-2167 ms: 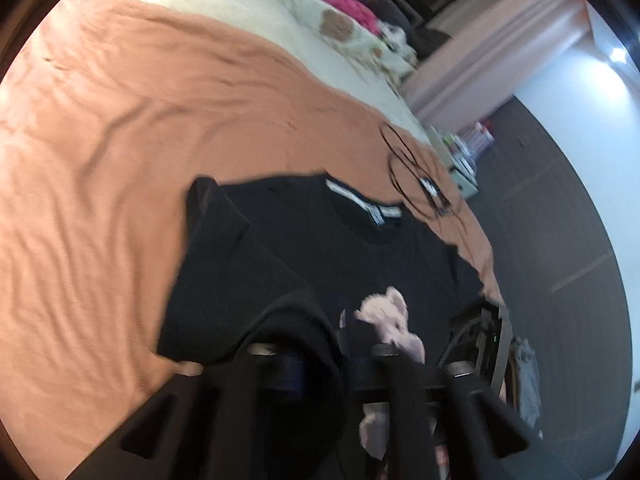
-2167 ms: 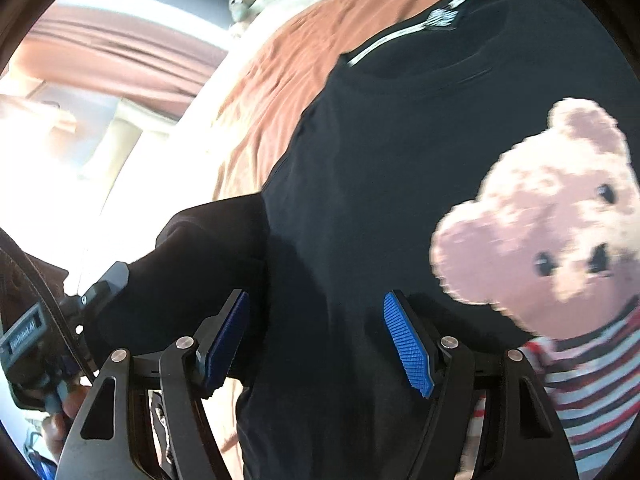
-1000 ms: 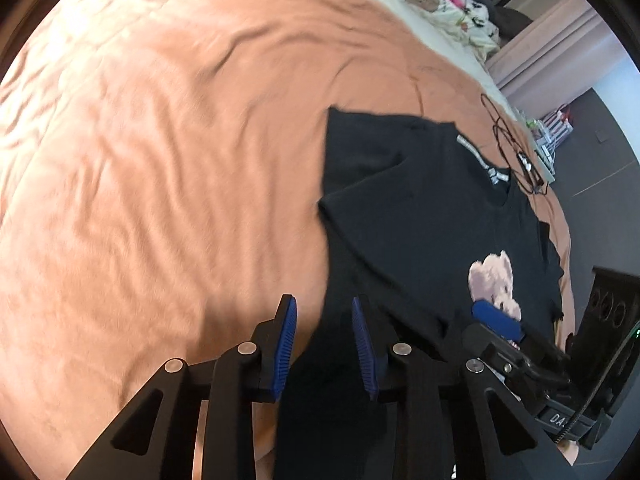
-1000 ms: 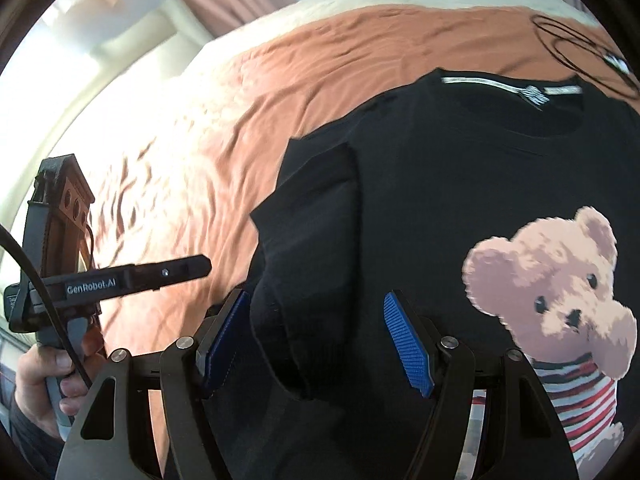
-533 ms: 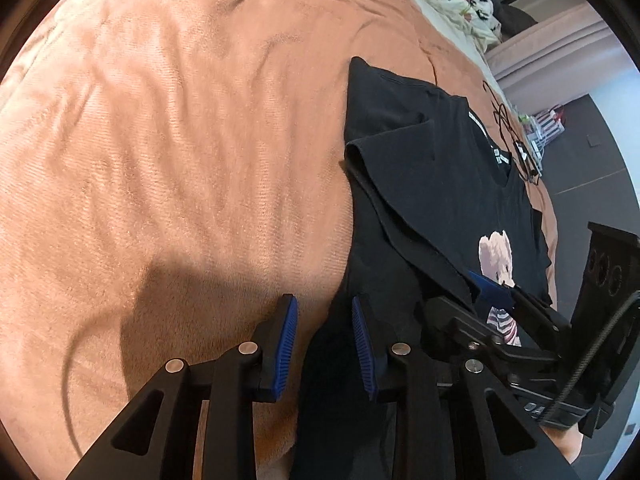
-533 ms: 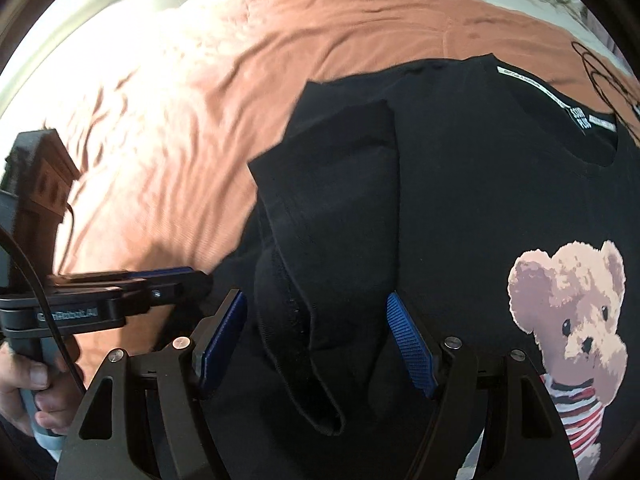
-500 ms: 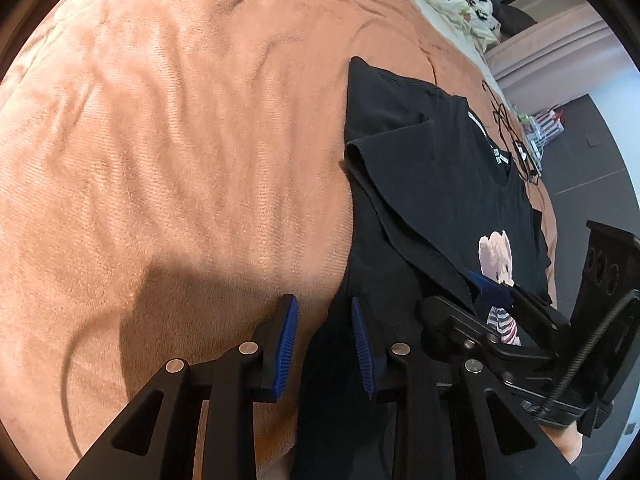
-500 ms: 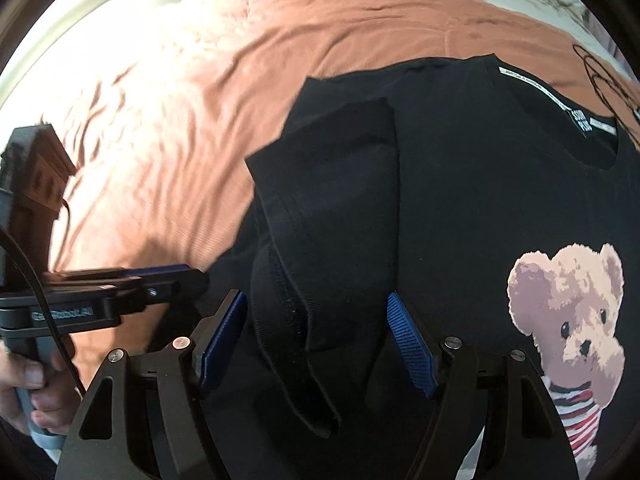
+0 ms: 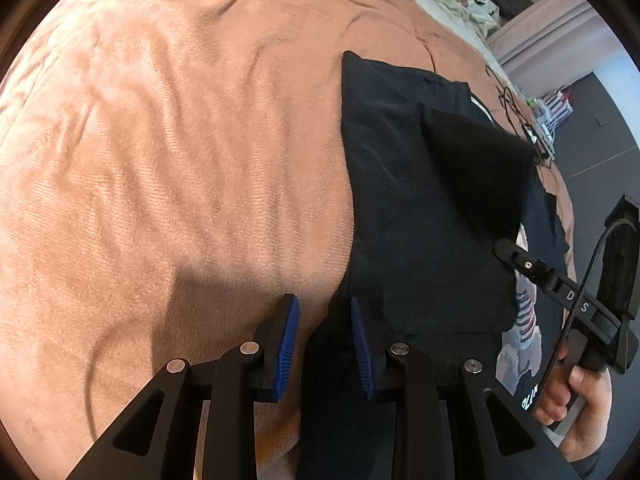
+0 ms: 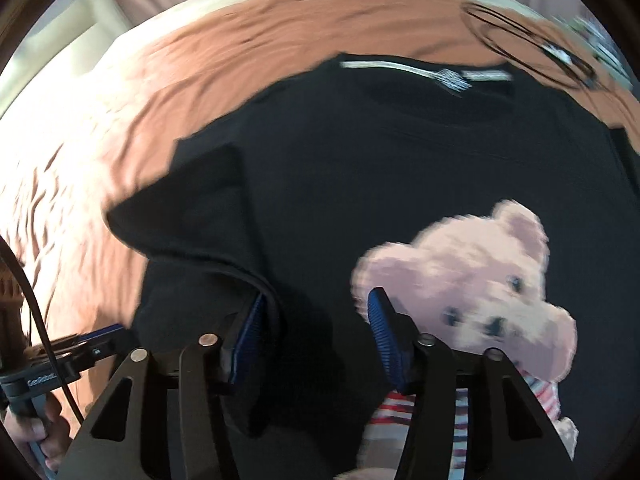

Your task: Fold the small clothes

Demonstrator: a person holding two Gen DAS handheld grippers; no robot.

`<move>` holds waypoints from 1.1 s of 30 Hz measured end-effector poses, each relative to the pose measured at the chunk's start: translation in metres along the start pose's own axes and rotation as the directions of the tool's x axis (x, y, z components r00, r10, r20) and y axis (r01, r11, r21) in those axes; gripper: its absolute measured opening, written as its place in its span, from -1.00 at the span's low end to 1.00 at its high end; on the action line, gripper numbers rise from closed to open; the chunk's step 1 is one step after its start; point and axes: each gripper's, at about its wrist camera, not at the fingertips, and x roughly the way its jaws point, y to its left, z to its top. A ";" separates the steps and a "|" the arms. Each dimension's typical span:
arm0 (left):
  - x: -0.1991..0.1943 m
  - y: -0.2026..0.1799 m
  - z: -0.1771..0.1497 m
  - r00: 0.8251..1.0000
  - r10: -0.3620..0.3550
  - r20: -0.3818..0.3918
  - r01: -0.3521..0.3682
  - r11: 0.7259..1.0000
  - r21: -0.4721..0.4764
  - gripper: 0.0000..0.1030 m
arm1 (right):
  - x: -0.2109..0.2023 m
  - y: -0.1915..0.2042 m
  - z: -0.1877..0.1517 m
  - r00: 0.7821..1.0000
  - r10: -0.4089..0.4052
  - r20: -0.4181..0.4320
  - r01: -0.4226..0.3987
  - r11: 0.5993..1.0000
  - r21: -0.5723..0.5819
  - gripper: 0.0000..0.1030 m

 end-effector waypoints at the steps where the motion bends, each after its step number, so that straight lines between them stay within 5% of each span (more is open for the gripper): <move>1: 0.001 -0.002 0.001 1.000 0.006 0.000 -0.006 1.000 0.001 -0.43 | 0.000 -0.008 -0.001 1.000 0.005 -0.003 -0.005 1.000 0.022 -0.03; 5: 0.003 -0.007 0.004 1.000 0.026 0.003 -0.026 1.000 0.001 -0.43 | -0.003 -0.034 -0.007 1.000 -0.010 0.005 0.009 0.998 0.065 -0.03; 14: -0.011 -0.009 0.007 0.993 -0.091 0.076 0.093 0.995 -0.030 -0.39 | 0.006 -0.052 -0.005 0.969 0.247 0.016 -0.247 0.960 0.130 -0.03; 21: 0.006 -0.015 0.007 0.999 -0.036 0.037 0.036 0.999 -0.011 -0.38 | 0.024 -0.041 -0.014 0.954 0.295 -0.049 -0.285 0.947 0.145 -0.04; 27: 0.009 -0.014 0.001 0.999 -0.013 0.030 0.013 1.000 0.010 -0.41 | 0.023 -0.029 -0.025 0.949 0.297 -0.101 -0.285 0.951 0.123 -0.50; 29: 0.009 -0.016 -0.002 1.000 0.008 0.022 -0.009 1.000 0.026 -0.50 | 0.021 -0.025 -0.027 0.952 0.285 -0.115 -0.274 0.956 0.101 -0.83; 33: 0.006 -0.022 -0.007 0.998 0.055 0.009 -0.056 0.996 0.067 -0.61 | 0.020 -0.012 -0.034 0.962 0.237 -0.136 -0.230 0.971 0.066 -0.95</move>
